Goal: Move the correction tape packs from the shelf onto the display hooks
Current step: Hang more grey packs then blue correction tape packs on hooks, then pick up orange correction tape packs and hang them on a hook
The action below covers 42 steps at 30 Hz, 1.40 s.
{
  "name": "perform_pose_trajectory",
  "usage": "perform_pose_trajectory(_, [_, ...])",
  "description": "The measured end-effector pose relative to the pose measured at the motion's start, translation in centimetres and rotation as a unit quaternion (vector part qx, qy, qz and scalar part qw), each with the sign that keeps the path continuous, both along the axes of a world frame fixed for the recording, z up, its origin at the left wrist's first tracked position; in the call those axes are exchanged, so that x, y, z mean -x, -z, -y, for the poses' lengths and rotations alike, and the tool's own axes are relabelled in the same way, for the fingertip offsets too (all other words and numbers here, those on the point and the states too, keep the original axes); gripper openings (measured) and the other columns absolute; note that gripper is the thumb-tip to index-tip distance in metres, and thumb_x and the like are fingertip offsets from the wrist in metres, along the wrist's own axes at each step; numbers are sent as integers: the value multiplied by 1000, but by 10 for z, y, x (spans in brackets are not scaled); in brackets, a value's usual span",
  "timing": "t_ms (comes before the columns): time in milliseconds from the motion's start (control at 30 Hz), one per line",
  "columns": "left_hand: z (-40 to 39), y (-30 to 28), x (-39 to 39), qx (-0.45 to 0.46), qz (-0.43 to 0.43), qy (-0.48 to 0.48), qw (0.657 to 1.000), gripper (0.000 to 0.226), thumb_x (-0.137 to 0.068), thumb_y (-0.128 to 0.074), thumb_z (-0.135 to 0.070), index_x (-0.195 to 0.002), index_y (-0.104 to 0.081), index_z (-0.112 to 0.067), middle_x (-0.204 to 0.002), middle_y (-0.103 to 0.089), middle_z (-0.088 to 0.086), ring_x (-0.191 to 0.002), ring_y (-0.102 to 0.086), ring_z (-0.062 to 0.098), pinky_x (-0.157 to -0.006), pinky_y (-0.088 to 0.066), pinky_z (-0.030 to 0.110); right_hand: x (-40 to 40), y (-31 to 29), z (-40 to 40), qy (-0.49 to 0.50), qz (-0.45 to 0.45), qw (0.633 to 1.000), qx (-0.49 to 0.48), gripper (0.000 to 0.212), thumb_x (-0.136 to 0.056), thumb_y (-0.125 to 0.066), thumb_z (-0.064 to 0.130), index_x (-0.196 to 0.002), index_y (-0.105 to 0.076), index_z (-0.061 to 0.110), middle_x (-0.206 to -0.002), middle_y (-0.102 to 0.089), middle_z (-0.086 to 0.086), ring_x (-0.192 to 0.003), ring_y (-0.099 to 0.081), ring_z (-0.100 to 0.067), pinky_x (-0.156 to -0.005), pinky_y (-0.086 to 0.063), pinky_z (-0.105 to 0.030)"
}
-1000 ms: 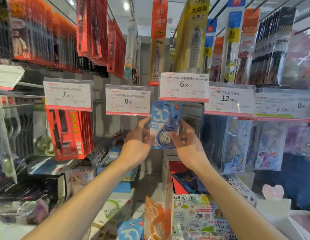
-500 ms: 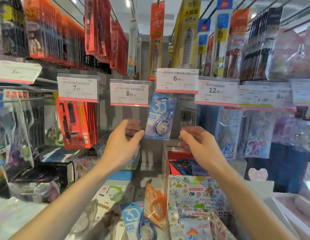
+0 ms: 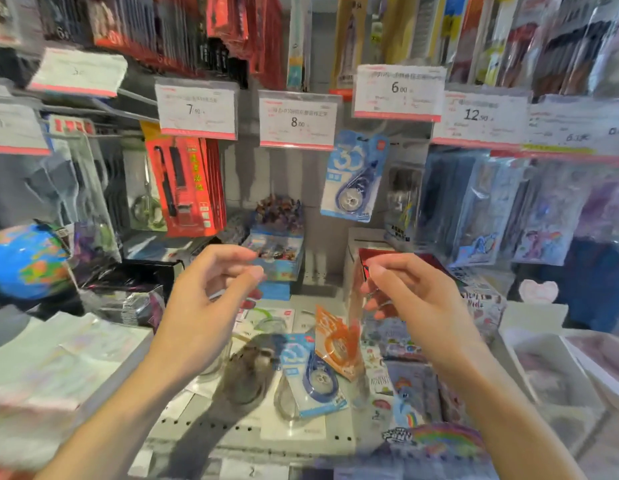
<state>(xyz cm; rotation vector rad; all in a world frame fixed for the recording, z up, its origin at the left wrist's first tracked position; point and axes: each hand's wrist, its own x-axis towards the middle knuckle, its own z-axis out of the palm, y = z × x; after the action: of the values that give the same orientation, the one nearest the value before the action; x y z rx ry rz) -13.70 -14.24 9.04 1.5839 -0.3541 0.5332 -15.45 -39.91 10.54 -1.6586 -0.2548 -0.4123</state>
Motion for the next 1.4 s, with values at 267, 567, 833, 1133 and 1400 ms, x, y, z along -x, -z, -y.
perform_pose_trajectory(267, [-65,18,-24,-17,-15,57,998,12,-93,-71,-14,-101,-68,-21,-88,-77,6,-73,-74,17,-68,-58,24,-9,20,-55,50,22,996,67,9,-99,-68,22,-99,-76,27,-82,-80,-2,-70,-72,-11,-64,-56,-19])
perform_pose_trajectory(567, [-112,42,-81,-137,-75,163,974,14,-93,-72,-25,-99,-66,-37,-89,-75,-7,-77,-71,11,-72,-53,19,-46,56,-112,139,-38,980,136,9,-99,-67,22,-96,-74,27,-84,-78,-1,-71,-71,-4,-64,-54,-14])
perform_pose_trajectory(833, [-69,62,-129,-325,-128,220,911,11,-95,-66,-33,-104,-61,-33,-95,-71,-13,-64,-64,1,-66,-47,27,-53,106,-103,261,-82,923,269,4,-98,-69,22,-101,-69,24,-103,-70,9,-91,-67,-1,-84,-55,-27])
perform_pose_trajectory(1133, [7,86,-162,-323,-216,236,891,15,-96,-62,-18,-87,-71,-24,-74,-70,-4,-67,-61,13,-61,-45,24,-57,140,-99,289,-102,901,305,39,-96,-68,29,-134,-61,24,-115,-67,14,-112,-65,-12,-86,-42,-19])
perform_pose_trajectory(1400, [42,98,-175,-184,-338,233,893,7,-90,-76,-8,-91,-69,-10,-67,-70,3,-50,-62,5,-48,-46,16,-59,146,-92,256,-129,928,239,46,-96,-69,20,-141,-57,20,-133,-67,-1,-127,-60,-16,-107,-46,-29])
